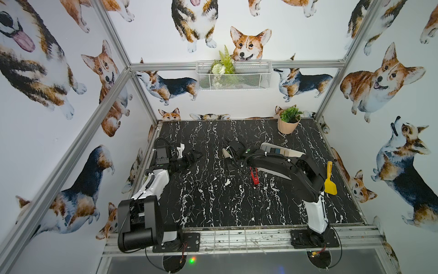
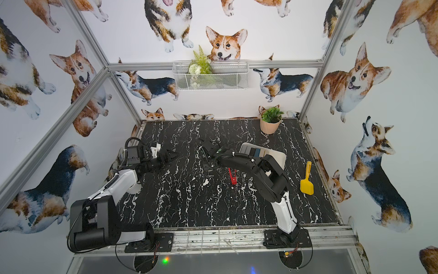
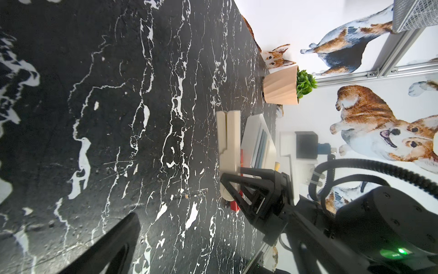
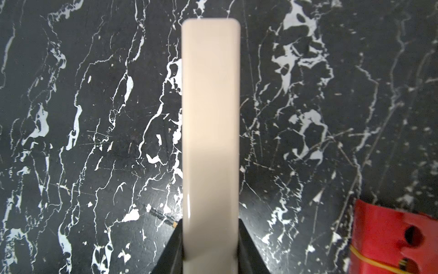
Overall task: Put the pruning pliers into the storage box
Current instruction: Pick up the pruning pliers from the center of the board.
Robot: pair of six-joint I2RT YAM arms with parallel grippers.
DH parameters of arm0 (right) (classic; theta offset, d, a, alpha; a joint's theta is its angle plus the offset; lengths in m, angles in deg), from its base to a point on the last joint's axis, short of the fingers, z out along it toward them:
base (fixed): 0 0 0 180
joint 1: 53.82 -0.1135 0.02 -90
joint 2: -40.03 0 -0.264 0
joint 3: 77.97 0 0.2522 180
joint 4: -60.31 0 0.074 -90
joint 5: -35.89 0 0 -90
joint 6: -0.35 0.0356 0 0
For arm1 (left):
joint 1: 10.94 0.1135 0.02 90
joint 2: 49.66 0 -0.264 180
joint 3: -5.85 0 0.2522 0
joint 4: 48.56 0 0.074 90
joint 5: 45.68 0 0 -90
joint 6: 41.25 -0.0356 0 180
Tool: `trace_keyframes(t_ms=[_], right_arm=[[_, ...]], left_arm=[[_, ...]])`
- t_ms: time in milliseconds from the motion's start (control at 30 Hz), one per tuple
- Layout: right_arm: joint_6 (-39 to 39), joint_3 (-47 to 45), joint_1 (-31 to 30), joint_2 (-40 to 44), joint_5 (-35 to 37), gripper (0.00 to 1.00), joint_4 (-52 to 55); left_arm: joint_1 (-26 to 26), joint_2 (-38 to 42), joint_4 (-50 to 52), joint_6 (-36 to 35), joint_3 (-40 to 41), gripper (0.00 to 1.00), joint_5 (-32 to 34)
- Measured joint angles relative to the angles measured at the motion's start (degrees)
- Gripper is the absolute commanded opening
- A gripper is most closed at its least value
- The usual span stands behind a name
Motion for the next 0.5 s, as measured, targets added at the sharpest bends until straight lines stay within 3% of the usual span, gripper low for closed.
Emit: trace_keyframes(t_ms=[500], right_arm=[[1.42, -8.98, 5.77, 9.35, 0.55, 0.0, -2.21]], left_arm=[[-2.62, -0.55, -2.29, 0.72, 0.22, 1.0, -2.14]])
